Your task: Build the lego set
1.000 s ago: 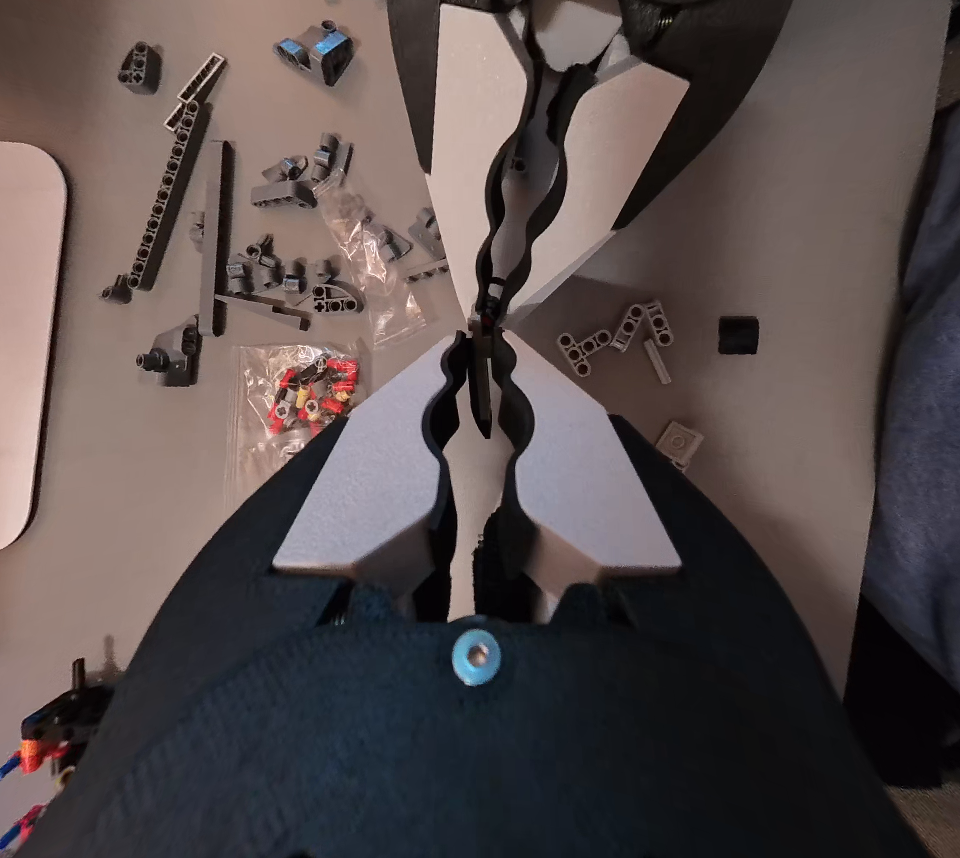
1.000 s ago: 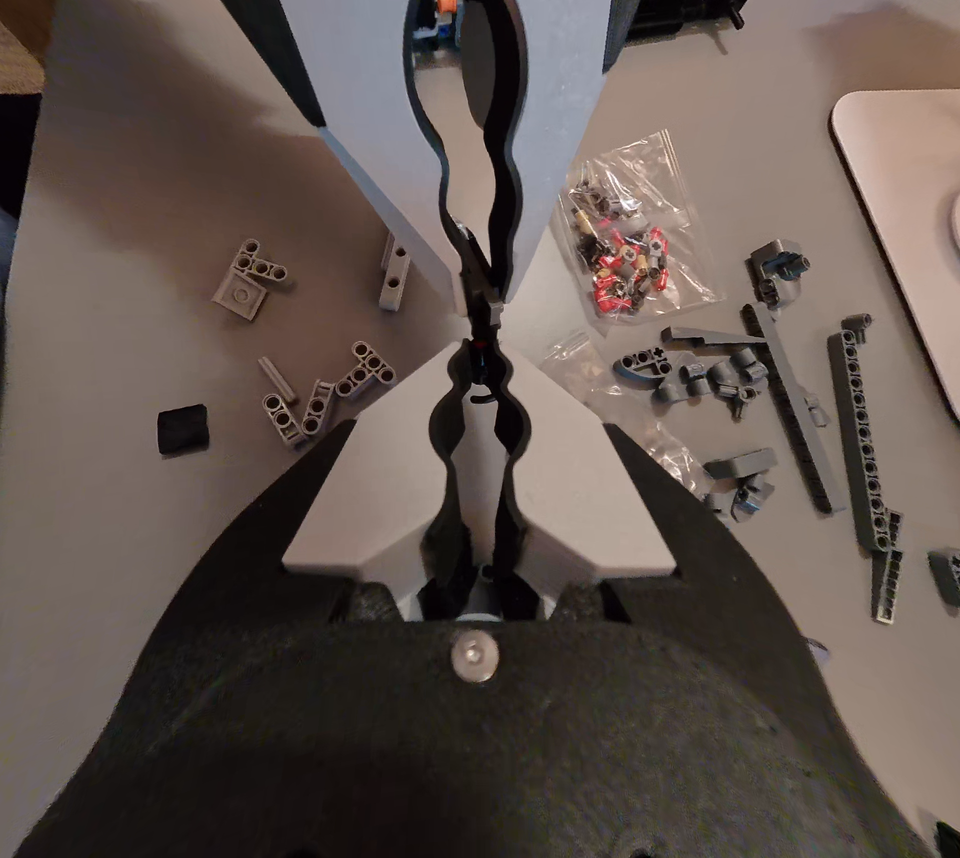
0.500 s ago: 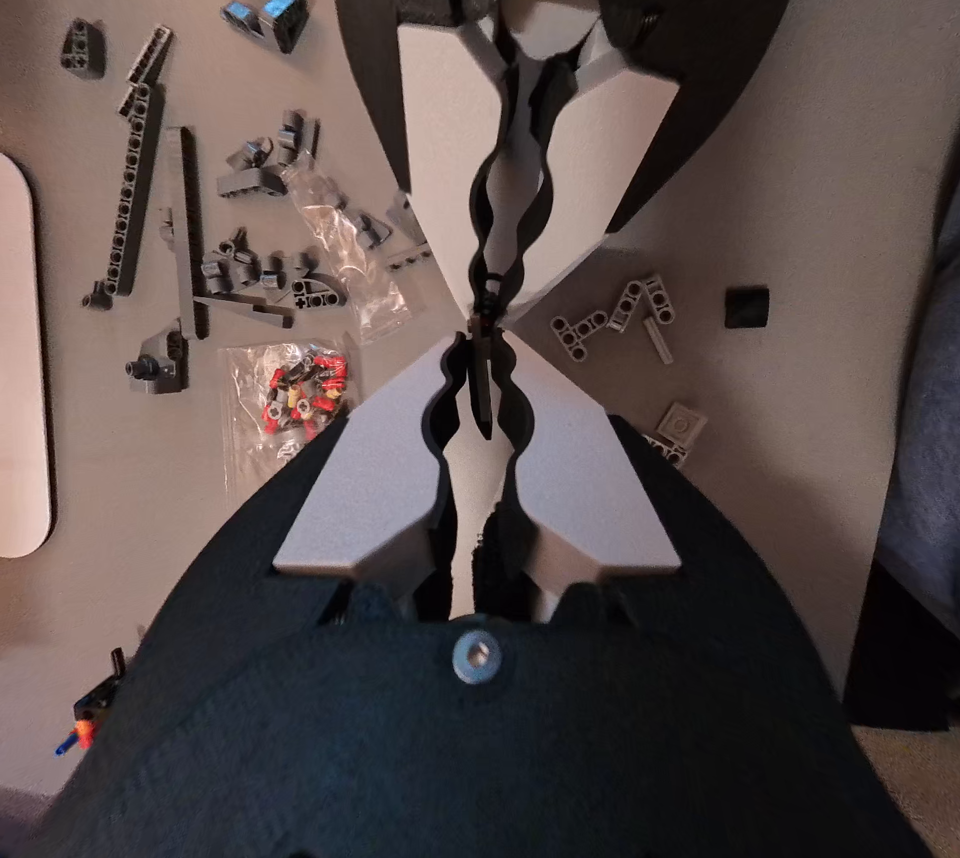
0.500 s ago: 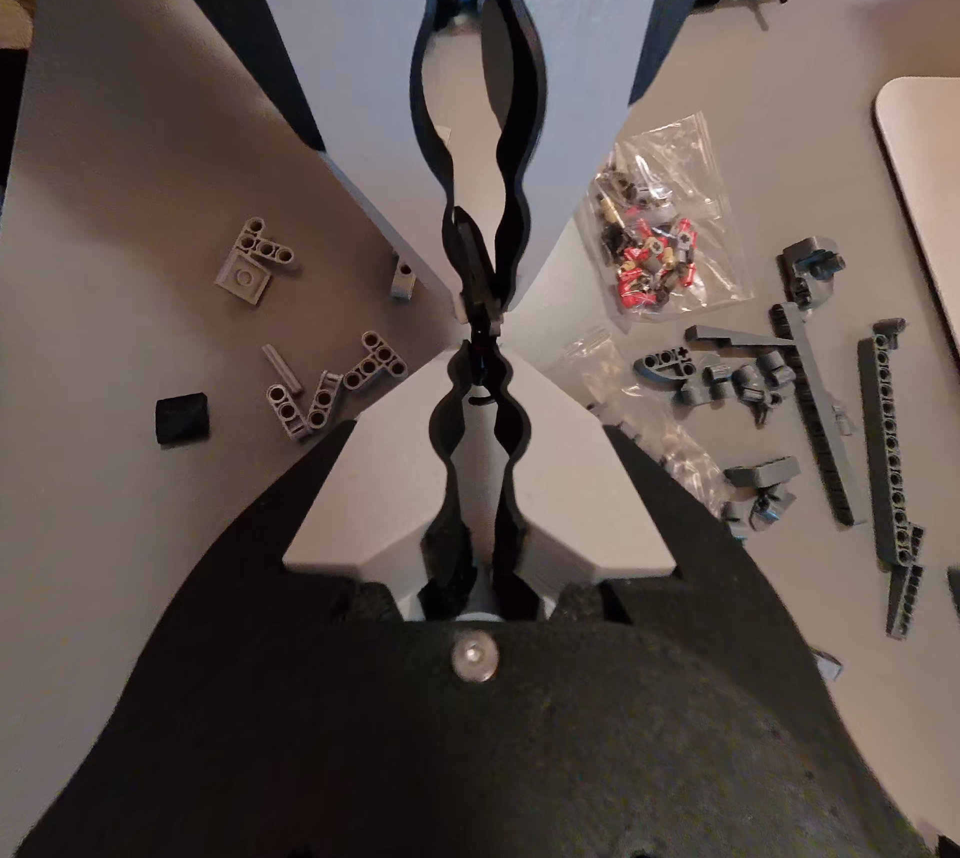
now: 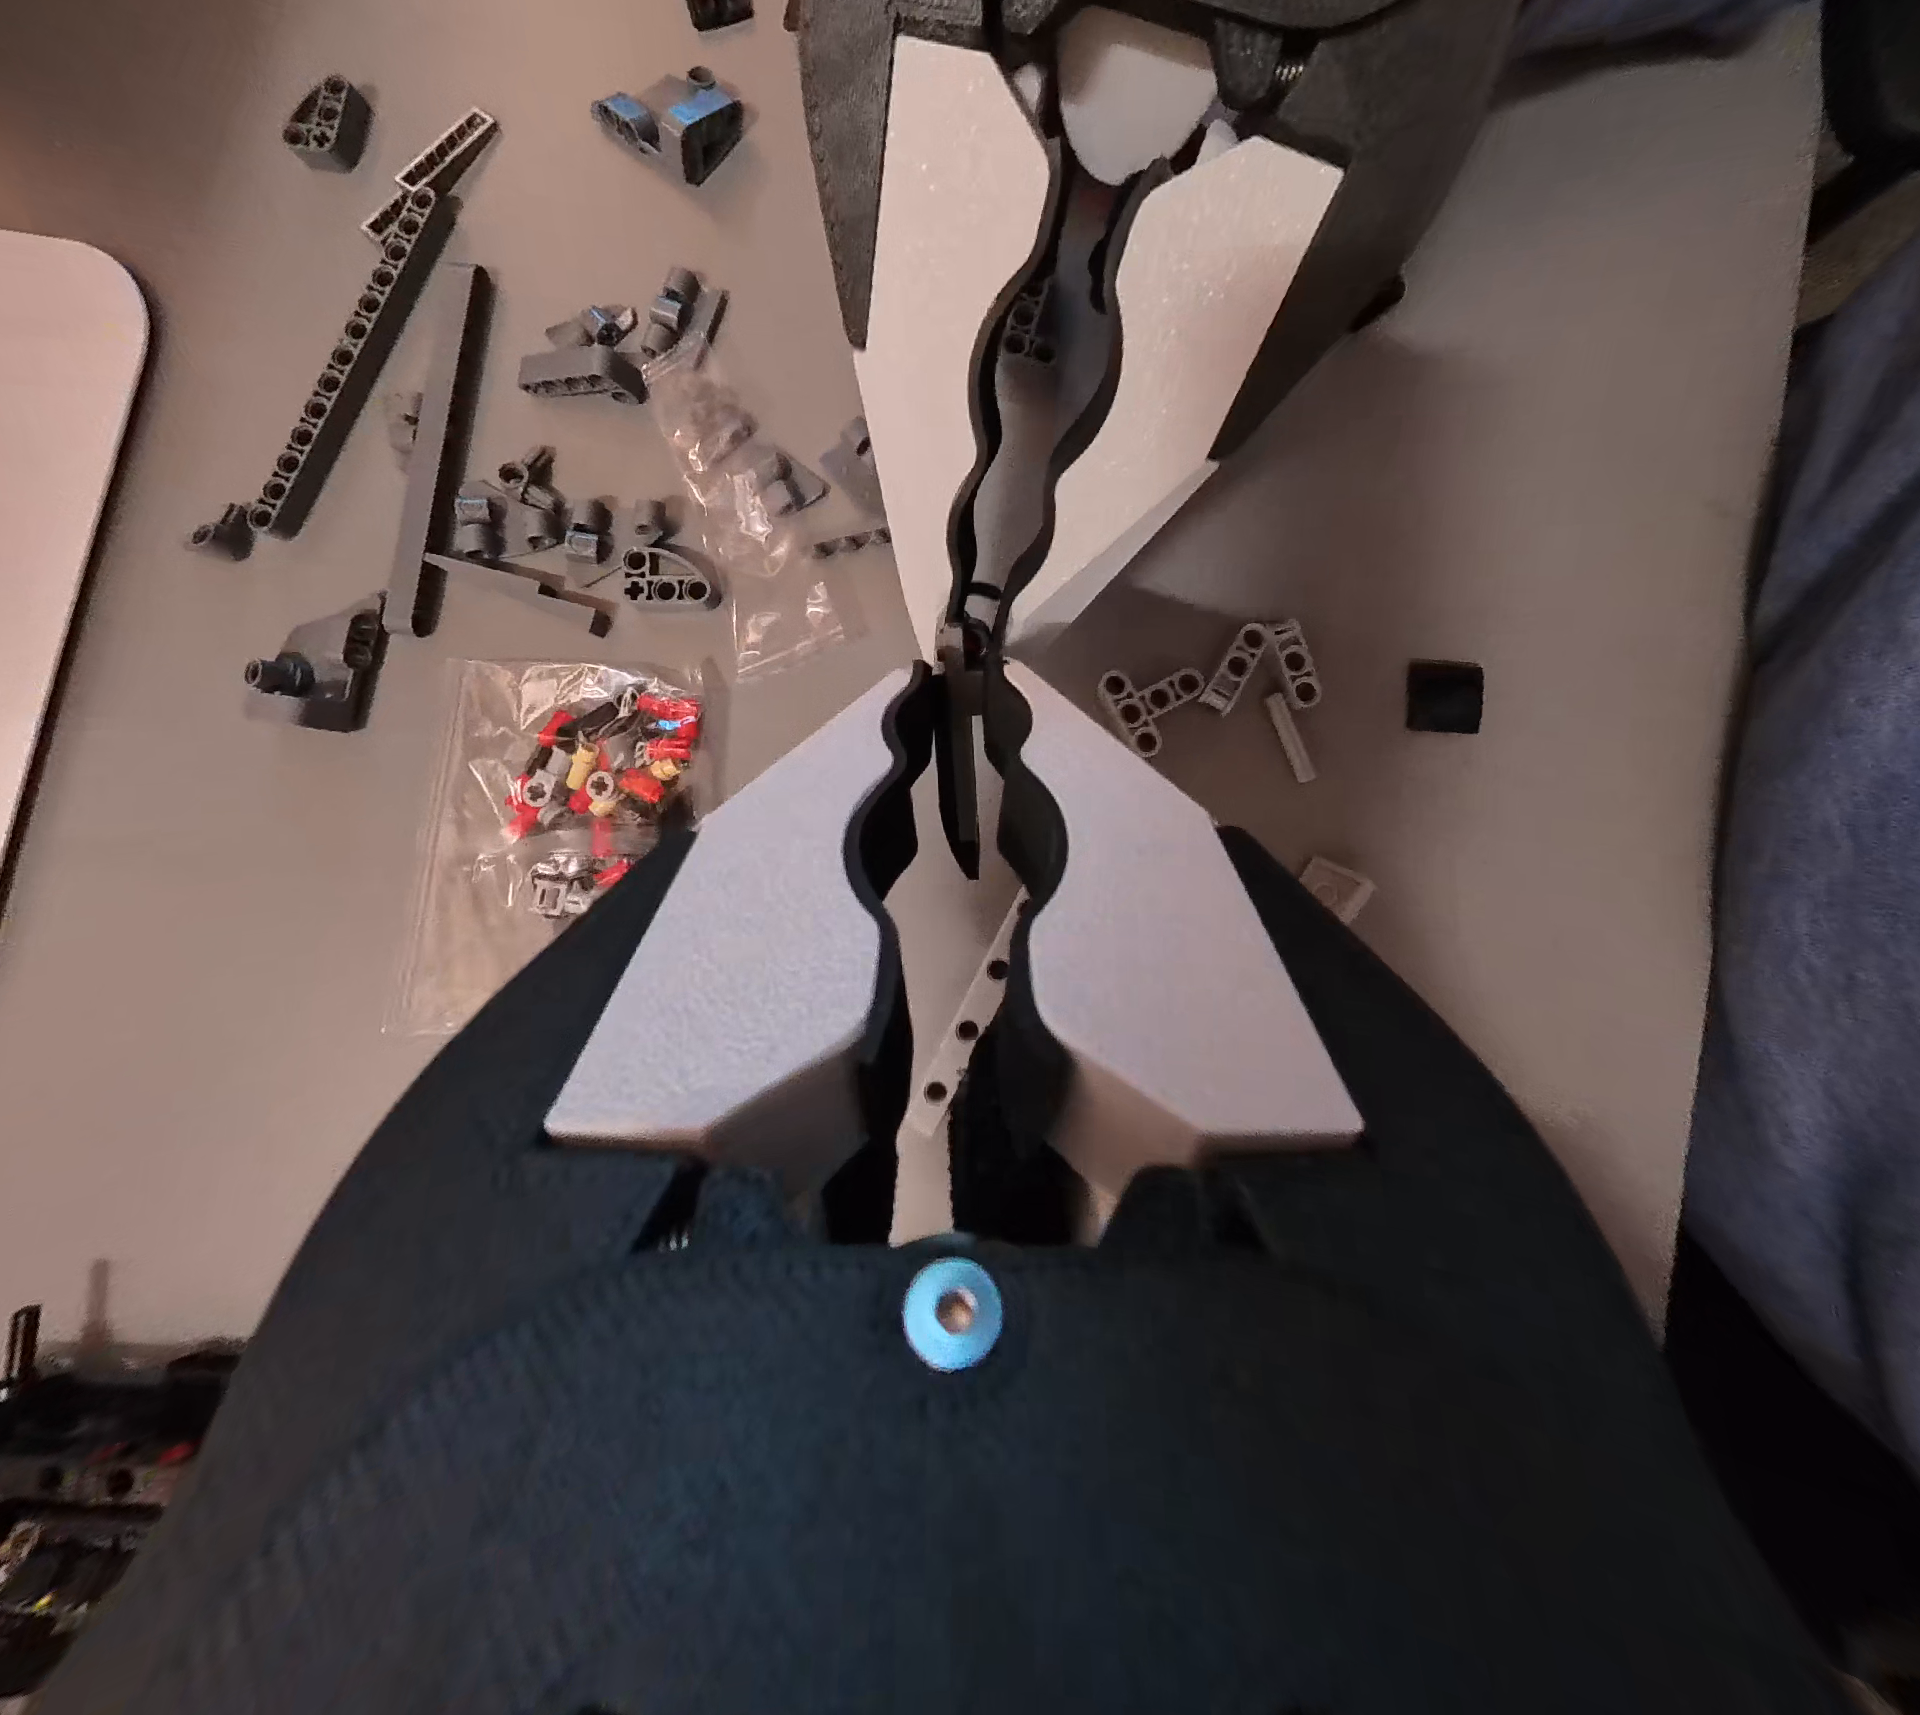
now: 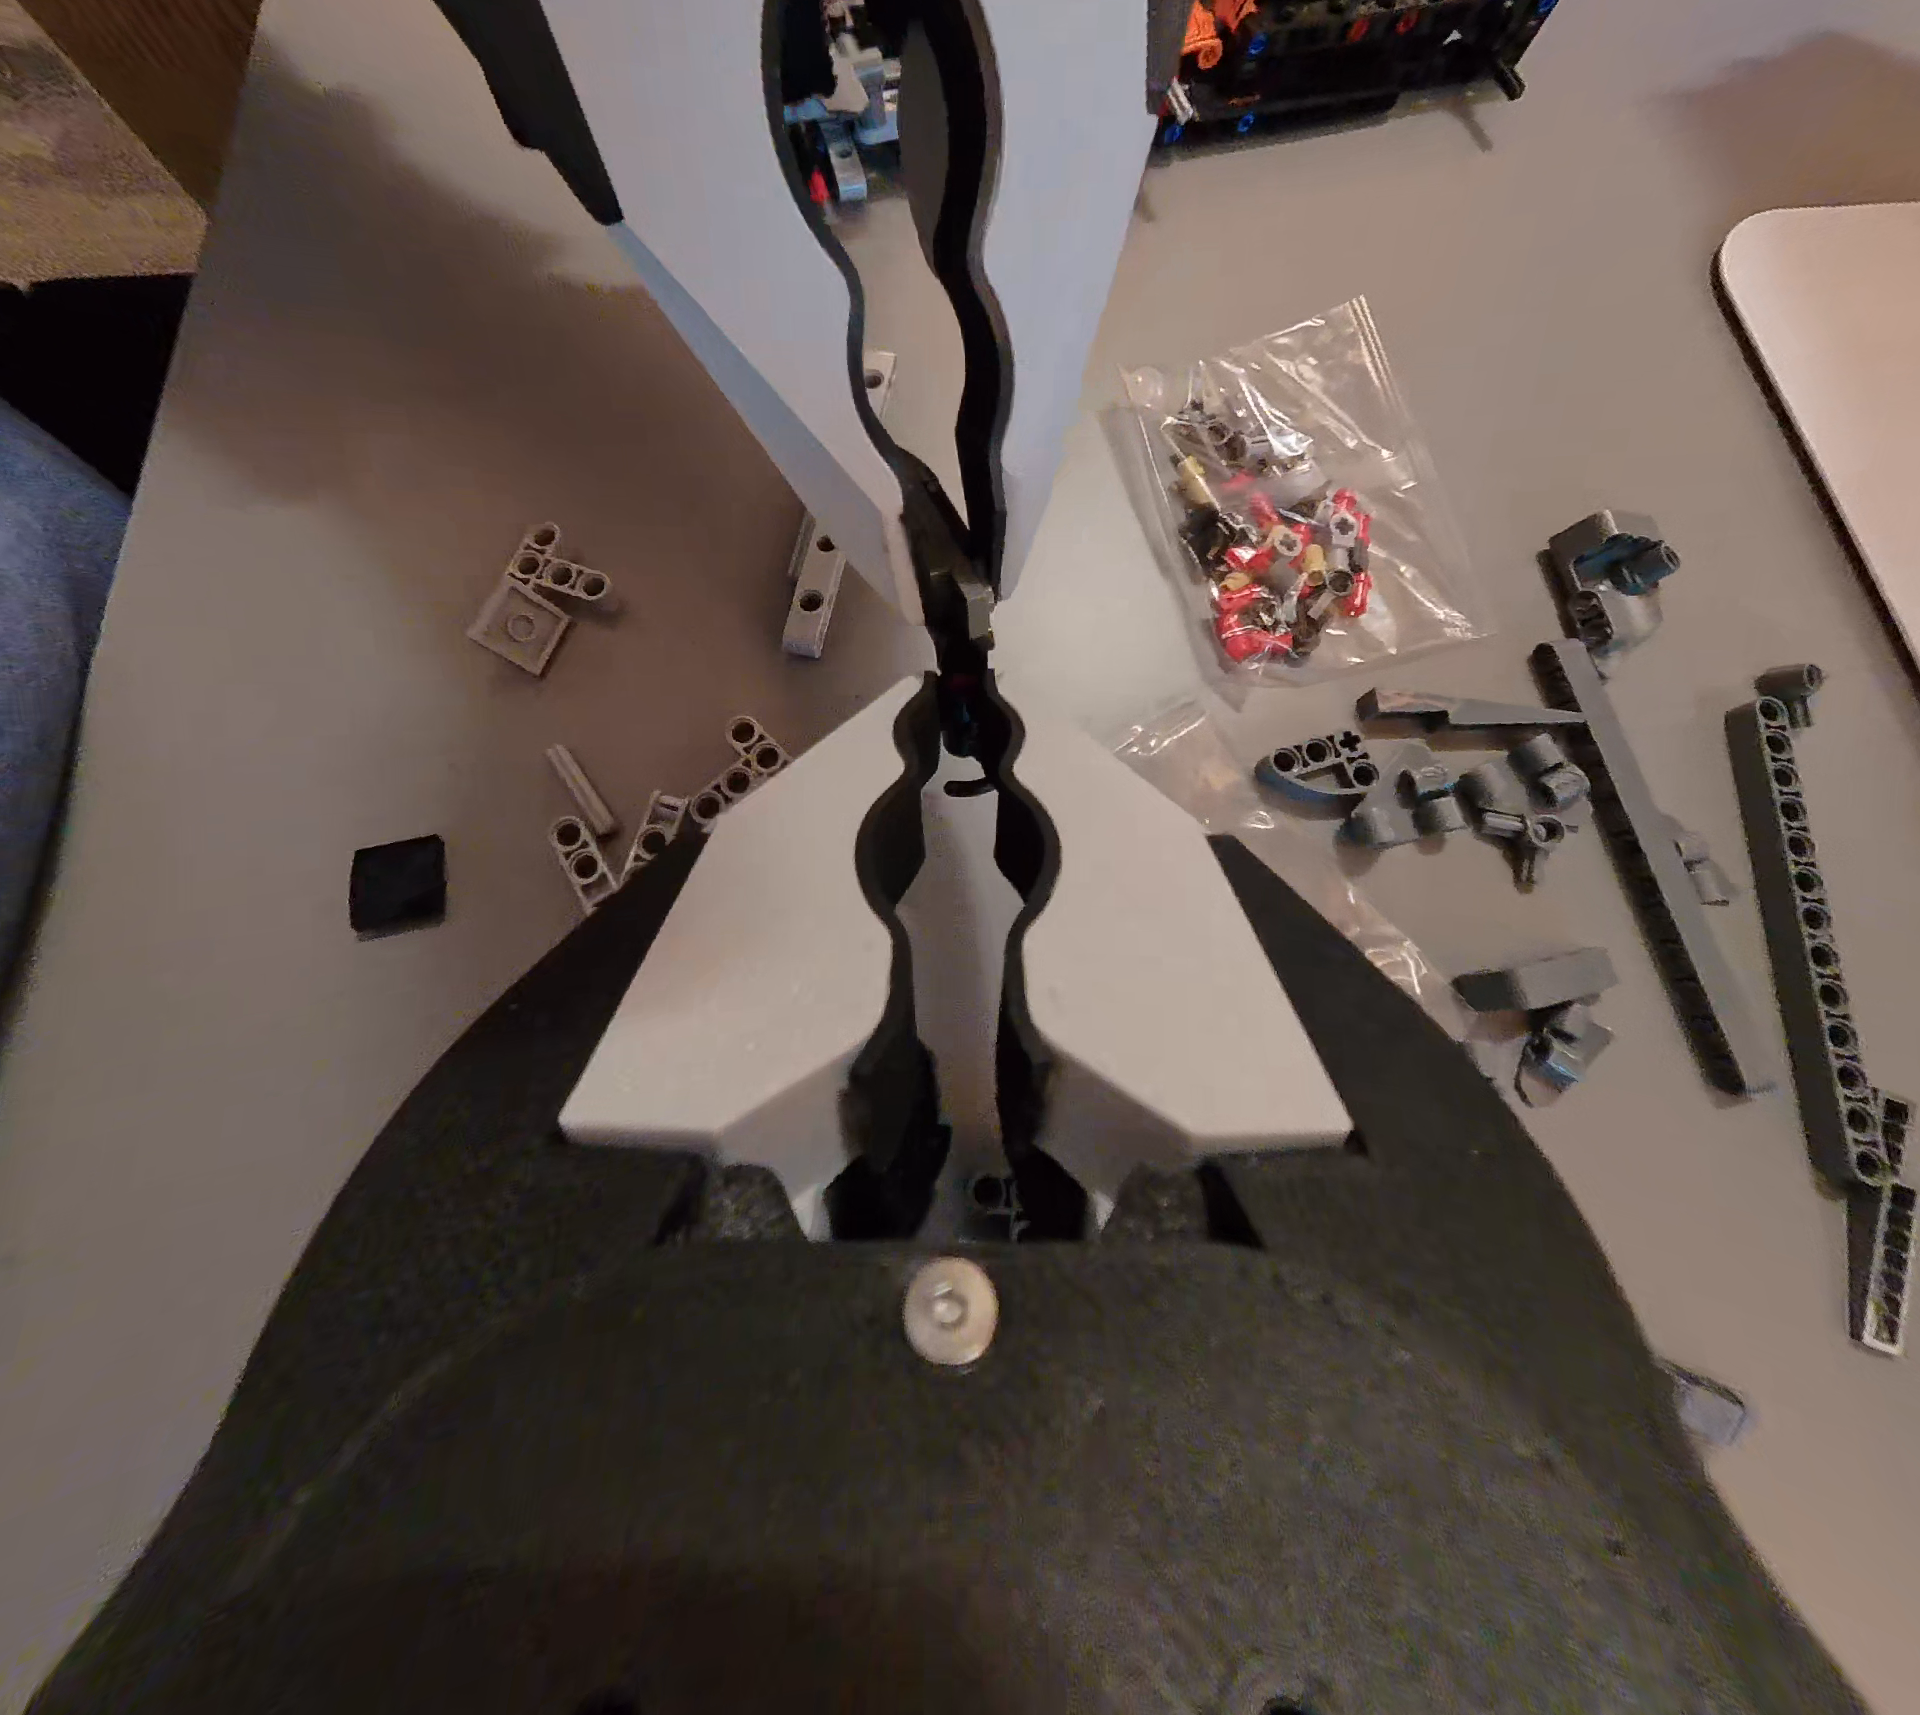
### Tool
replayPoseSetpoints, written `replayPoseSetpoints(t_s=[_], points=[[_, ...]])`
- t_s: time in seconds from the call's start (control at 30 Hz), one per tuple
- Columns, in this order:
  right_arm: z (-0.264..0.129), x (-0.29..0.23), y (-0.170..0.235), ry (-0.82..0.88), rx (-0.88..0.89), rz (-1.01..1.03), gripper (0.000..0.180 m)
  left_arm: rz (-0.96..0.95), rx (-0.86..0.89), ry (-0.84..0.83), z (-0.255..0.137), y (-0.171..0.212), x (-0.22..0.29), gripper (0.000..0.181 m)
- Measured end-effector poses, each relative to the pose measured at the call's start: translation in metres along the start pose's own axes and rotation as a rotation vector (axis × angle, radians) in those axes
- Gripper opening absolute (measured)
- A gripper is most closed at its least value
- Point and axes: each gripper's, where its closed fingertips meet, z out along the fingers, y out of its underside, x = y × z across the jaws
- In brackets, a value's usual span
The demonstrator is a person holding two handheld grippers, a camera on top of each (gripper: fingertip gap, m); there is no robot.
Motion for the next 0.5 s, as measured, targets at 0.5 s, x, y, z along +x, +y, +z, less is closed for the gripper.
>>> replayPoseSetpoints(t_s=[0.5], points=[[0.011, 0.0, 0.015, -0.024, -0.062, 0.023, 0.007, -0.015, -0.027, -0.008, 0.012, 0.014, -0.002, 0.008]])
